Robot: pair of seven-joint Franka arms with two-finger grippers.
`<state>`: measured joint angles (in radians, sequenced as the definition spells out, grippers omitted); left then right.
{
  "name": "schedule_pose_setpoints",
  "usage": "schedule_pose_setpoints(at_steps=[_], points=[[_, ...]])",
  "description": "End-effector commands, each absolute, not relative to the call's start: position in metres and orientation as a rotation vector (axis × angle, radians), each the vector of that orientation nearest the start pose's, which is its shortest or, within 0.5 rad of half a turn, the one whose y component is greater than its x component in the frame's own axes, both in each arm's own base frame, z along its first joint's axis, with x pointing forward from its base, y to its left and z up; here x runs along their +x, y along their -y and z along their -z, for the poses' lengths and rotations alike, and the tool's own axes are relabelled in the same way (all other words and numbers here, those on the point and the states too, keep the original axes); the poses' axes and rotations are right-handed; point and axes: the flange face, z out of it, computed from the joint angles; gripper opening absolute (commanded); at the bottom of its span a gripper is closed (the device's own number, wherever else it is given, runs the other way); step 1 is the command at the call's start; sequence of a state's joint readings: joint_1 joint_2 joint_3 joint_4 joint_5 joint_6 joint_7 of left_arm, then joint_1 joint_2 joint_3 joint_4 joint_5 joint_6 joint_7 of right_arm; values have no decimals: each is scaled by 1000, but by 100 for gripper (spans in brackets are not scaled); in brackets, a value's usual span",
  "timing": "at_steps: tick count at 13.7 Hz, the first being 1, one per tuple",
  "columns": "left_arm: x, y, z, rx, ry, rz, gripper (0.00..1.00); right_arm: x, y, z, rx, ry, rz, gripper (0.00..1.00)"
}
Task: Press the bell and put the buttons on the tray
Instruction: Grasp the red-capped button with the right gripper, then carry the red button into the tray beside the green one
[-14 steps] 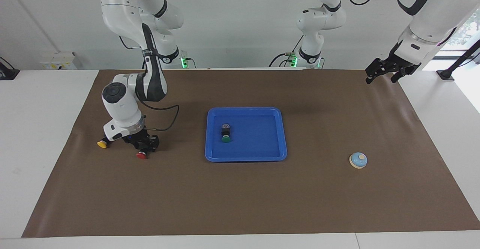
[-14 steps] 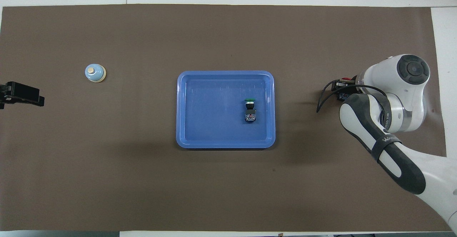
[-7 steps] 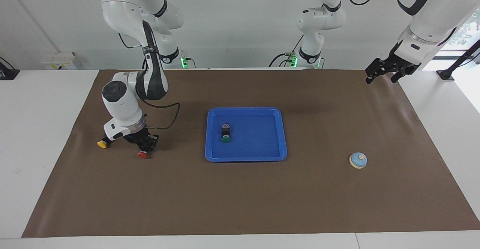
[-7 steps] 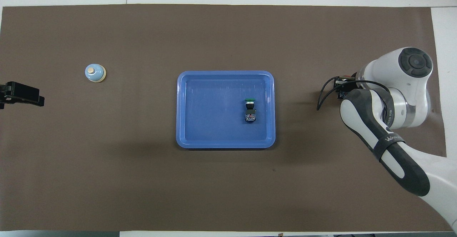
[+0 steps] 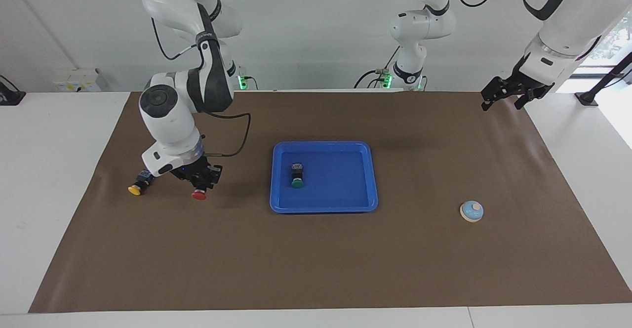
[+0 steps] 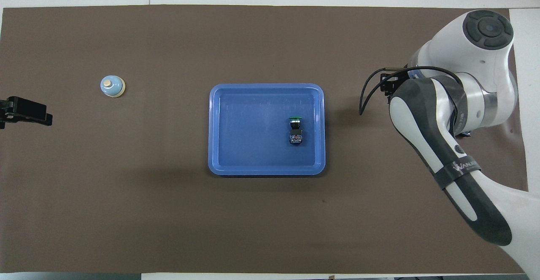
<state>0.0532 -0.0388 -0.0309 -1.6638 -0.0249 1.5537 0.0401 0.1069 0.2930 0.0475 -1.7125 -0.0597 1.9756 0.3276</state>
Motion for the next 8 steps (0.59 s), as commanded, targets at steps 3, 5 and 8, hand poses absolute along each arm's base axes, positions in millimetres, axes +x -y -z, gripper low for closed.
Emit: schedule_pose_setpoints(at_steps=[3, 5, 8], points=[[535, -11, -606, -3181, -29, -117, 100, 617, -207, -431, -3156, -323, -38, 0], [535, -11, -606, -3181, -29, -117, 100, 598, -261, -430, -3104, -347, -60, 0], [535, -11, -606, -3181, -29, -117, 100, 569, -346, -395, -3096, -347, -46, 0]])
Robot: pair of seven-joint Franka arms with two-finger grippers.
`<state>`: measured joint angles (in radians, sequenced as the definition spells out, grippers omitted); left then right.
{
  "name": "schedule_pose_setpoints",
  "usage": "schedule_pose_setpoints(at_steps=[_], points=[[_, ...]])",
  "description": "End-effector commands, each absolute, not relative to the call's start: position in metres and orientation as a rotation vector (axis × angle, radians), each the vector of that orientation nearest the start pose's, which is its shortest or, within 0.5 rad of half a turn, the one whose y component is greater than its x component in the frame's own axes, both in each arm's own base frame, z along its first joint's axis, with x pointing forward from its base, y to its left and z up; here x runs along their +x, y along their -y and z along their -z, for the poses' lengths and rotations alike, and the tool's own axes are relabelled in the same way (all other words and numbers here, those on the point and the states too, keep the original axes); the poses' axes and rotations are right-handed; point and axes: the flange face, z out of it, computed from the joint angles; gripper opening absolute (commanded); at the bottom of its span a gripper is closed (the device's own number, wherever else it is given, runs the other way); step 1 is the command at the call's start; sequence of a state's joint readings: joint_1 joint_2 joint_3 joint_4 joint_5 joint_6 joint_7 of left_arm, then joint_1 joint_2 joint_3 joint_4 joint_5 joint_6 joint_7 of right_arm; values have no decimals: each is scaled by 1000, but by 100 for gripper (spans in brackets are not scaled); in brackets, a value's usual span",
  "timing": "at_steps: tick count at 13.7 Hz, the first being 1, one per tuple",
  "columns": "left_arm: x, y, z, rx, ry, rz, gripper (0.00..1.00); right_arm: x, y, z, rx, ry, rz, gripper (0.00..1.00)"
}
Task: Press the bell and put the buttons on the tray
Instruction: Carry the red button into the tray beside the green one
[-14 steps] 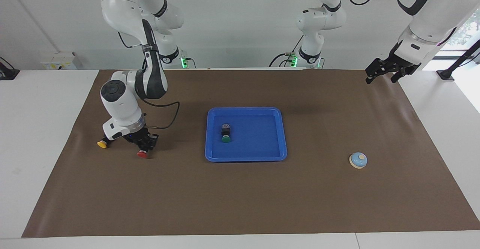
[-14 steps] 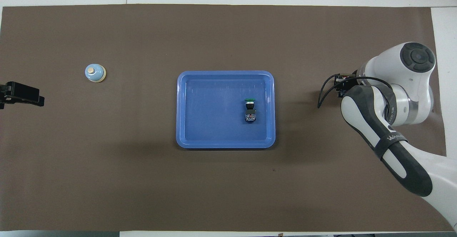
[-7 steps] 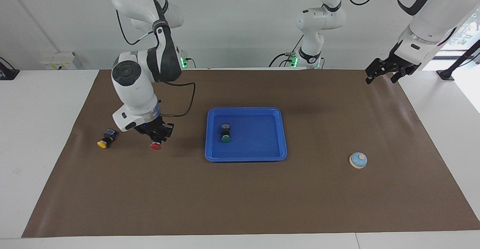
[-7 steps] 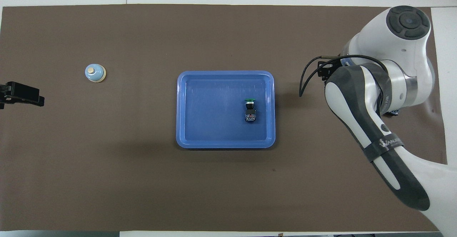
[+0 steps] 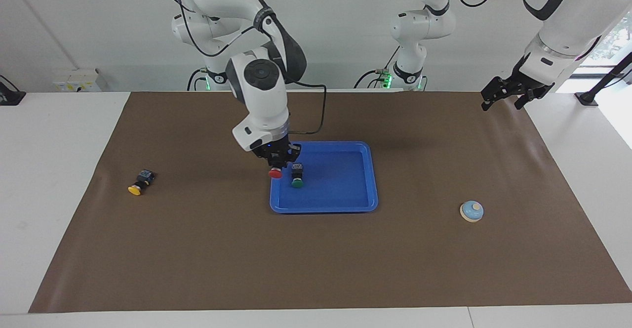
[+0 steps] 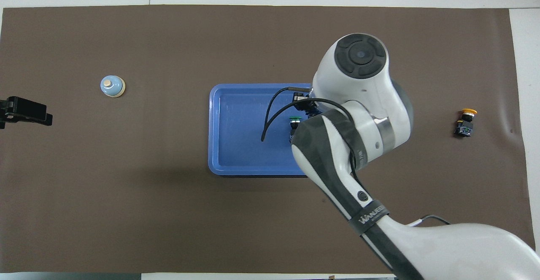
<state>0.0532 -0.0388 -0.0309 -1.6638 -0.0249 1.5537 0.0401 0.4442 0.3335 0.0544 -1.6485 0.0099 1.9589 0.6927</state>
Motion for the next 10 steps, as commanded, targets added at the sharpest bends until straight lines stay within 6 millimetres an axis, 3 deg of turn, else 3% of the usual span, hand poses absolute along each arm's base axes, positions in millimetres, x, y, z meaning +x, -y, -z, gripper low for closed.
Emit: schedule_pose_setpoints(at_steps=[1, 4, 6, 10], points=[[535, -11, -606, -3181, -29, -117, 100, 564, -364, -383, -3090, -350, -37, 0], [535, -11, -606, -3181, -29, -117, 100, 551, -398, -342, -3086, -309, -21, 0], [535, -11, -606, -3181, -29, -117, 100, 546, -392, -318, -3078, -305, 8, 0], [535, -11, -606, -3181, -29, -117, 100, 534, -385, -302, -3080, -291, 9, 0]])
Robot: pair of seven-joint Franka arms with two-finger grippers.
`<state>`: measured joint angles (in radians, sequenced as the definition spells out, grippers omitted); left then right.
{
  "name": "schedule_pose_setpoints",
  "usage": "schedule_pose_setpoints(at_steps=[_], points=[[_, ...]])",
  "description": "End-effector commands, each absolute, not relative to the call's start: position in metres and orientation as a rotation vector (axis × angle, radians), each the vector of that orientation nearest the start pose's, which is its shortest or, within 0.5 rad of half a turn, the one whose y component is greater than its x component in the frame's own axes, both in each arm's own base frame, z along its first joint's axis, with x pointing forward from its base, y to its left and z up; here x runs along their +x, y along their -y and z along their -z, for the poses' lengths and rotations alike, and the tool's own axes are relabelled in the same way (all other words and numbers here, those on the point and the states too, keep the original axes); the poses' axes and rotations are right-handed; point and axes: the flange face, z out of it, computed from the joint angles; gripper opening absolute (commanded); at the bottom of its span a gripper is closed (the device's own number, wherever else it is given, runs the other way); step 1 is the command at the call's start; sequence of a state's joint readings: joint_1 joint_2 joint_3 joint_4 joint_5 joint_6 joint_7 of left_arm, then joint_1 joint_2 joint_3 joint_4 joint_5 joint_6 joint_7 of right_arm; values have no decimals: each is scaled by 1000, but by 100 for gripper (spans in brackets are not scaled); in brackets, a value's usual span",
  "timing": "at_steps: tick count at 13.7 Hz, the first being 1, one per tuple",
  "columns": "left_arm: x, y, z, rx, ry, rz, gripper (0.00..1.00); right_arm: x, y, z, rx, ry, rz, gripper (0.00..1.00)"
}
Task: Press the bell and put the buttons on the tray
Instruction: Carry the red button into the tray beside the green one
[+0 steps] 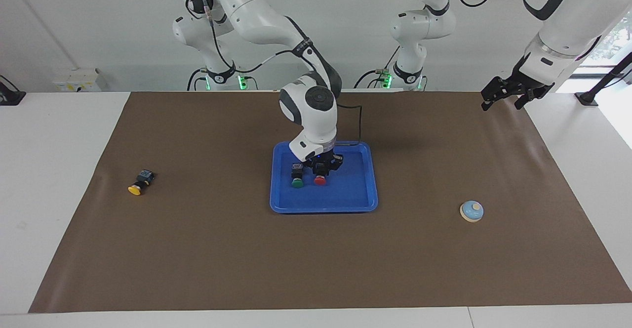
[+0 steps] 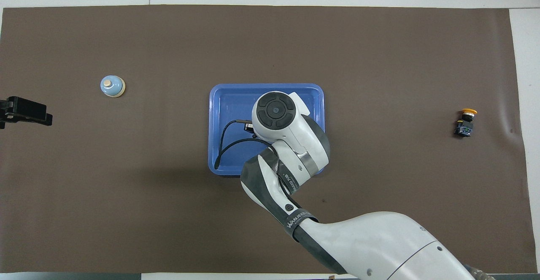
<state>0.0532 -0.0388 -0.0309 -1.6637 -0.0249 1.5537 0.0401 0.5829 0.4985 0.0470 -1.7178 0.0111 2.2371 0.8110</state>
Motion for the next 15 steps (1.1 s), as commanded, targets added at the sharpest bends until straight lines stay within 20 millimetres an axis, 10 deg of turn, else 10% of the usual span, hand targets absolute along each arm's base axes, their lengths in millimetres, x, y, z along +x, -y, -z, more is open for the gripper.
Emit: schedule_pose_setpoints(at_steps=[1, 3, 4, 5, 6, 12, 15], points=[[535, -11, -606, -3181, -29, -117, 100, 532, -385, -301, -3077, -291, 17, 0], [535, -11, -606, -3181, -29, -117, 100, 531, -386, -302, -3076, -309, 12, 0], [535, -11, -606, -3181, -29, -117, 100, 531, -386, -302, -3072, -332, 13, 17], [535, -11, -606, -3181, -29, -117, 100, 531, -386, -303, -3070, -358, 10, 74], [535, -11, -606, -3181, -29, -117, 100, 532, -387, -305, -3069, -367, 10, 100], [535, -11, -606, -3181, -29, -117, 100, 555, -381, -368, -3076, -476, -35, 100], [535, -11, -606, -3181, -29, -117, 100, 569, -336, -410, -3064, -570, -33, 100]])
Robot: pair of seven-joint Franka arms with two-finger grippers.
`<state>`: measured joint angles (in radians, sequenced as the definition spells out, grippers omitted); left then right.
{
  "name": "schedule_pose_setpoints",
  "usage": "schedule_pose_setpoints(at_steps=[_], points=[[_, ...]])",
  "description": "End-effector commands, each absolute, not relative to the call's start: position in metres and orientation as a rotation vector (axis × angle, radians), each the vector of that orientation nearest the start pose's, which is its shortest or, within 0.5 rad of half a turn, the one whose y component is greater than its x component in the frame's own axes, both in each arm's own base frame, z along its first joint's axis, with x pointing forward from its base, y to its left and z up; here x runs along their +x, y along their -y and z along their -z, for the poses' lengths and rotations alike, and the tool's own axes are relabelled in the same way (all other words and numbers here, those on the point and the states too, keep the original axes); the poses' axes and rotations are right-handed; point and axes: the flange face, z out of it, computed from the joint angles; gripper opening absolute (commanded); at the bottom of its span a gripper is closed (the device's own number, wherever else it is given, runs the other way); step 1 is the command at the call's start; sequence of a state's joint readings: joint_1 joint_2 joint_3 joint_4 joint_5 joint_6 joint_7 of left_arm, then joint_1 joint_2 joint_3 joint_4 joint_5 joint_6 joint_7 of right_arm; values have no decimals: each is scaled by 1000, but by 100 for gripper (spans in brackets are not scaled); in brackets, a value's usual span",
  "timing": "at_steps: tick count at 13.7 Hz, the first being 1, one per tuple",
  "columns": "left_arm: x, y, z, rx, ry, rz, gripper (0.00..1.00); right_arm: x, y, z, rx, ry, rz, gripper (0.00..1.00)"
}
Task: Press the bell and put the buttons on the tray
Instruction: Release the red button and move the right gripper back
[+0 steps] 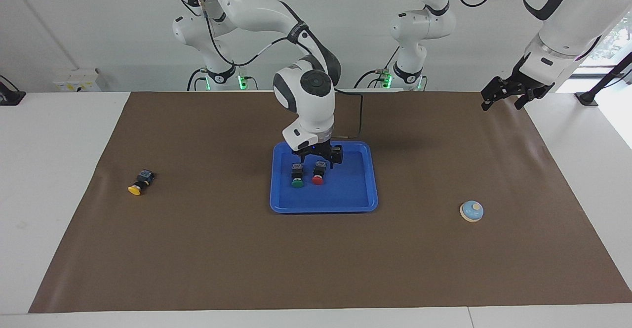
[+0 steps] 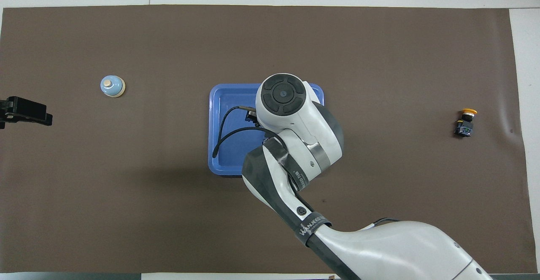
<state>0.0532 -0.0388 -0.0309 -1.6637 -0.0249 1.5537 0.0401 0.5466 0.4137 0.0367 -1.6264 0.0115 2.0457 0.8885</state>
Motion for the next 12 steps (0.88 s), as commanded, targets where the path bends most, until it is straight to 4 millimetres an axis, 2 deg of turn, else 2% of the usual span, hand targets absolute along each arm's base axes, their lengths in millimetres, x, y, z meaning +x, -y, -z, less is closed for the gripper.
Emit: schedule_pose_setpoints(at_steps=[1, 4, 6, 9, 12], points=[[535, -11, -606, -3181, -29, -117, 100, 577, -311, -424, -3062, -588, -35, 100], [535, -11, -606, -3181, -29, -117, 100, 603, -220, -455, -3094, -524, -36, 100], [535, -11, -606, -3181, -29, -117, 100, 620, -158, -459, -3107, -517, -31, 100], [535, -11, -606, -3181, -29, -117, 100, 633, -72, -452, -3155, -412, -33, 100], [535, -11, -606, -3181, -29, -117, 100, 631, 15, -435, -3175, -346, -47, 100]])
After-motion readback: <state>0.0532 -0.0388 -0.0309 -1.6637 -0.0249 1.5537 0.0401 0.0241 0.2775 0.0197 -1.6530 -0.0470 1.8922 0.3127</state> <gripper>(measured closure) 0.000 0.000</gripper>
